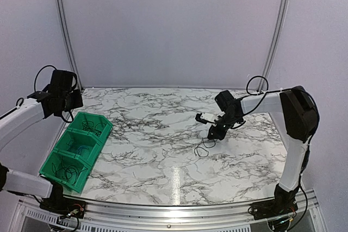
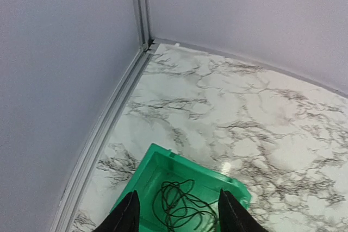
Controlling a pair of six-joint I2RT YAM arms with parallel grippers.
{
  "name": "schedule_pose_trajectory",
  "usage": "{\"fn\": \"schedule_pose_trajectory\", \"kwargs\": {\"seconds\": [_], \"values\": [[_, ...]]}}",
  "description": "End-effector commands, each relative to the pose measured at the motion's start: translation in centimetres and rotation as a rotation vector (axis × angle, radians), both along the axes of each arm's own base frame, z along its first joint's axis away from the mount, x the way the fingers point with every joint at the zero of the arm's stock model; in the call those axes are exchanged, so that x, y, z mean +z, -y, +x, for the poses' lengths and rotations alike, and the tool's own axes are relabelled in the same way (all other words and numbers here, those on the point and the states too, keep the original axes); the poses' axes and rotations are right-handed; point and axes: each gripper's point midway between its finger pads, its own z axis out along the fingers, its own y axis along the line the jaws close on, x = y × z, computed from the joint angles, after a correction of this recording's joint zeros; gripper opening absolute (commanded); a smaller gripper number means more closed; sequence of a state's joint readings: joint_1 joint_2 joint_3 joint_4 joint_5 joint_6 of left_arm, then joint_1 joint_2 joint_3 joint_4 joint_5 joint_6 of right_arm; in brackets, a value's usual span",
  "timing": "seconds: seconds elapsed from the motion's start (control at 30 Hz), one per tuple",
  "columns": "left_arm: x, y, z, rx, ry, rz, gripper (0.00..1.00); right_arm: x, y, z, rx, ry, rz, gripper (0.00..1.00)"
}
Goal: Untangle the cables
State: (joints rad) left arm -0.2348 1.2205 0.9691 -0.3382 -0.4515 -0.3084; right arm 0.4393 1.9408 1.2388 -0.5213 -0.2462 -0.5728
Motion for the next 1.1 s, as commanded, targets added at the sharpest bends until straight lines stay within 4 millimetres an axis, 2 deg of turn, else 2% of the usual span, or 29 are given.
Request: {"fn": "schedule_pose_trajectory", "kwargs": {"seconds": [0.0,0.07,0.17,0.3,0.4,0.63,0.67,0.77,0.97,1.07], "values": [[3.0,5.6,-1.3,-0.184,0.074,-0.094,0.51,-0.7,2.1,-1.5,-0.027,-0.046,-0.091,0.03],[3.6,9.9,-1.9,-0.321,0.104,-0.137,0.5,-0.5,2.1,-1.4,-0.028,-0.042,-0.085,0.0],[3.3,16.7,-3.3,-0.511,0.13,-0.242,0.49,0.1,1.7,-1.5,-0.025,-0.039,-0.063,0.0],[0.8,24.3,-4.8,-0.663,0.125,-0.397,0.48,1.3,1.0,-1.4,-0.019,-0.031,-0.015,0.0],[-1.2,29.1,-5.8,-0.768,0.104,-0.442,0.49,2.2,0.5,-1.5,-0.013,-0.023,0.023,0.0],[-5.3,37.5,-7.9,-0.891,0.021,-0.504,0.53,3.7,-0.4,-1.7,0.004,-0.009,0.082,0.0],[-6.5,38.5,-8.1,-0.901,-0.006,-0.506,0.53,3.8,-0.4,-1.7,0.005,-0.007,0.086,0.0],[-7.7,41.8,-9.0,-0.971,-0.046,-0.544,0.53,4.1,-0.6,-1.7,0.009,-0.005,0.098,0.0],[-9.9,47.4,-10.7,-1.095,-0.114,-0.604,0.53,4.7,-0.8,-1.8,0.011,0.0,0.119,0.0],[-11.5,48.9,-10.8,-1.095,-0.142,-0.609,0.52,4.6,-0.8,-1.8,0.012,0.0,0.117,0.0]]}}
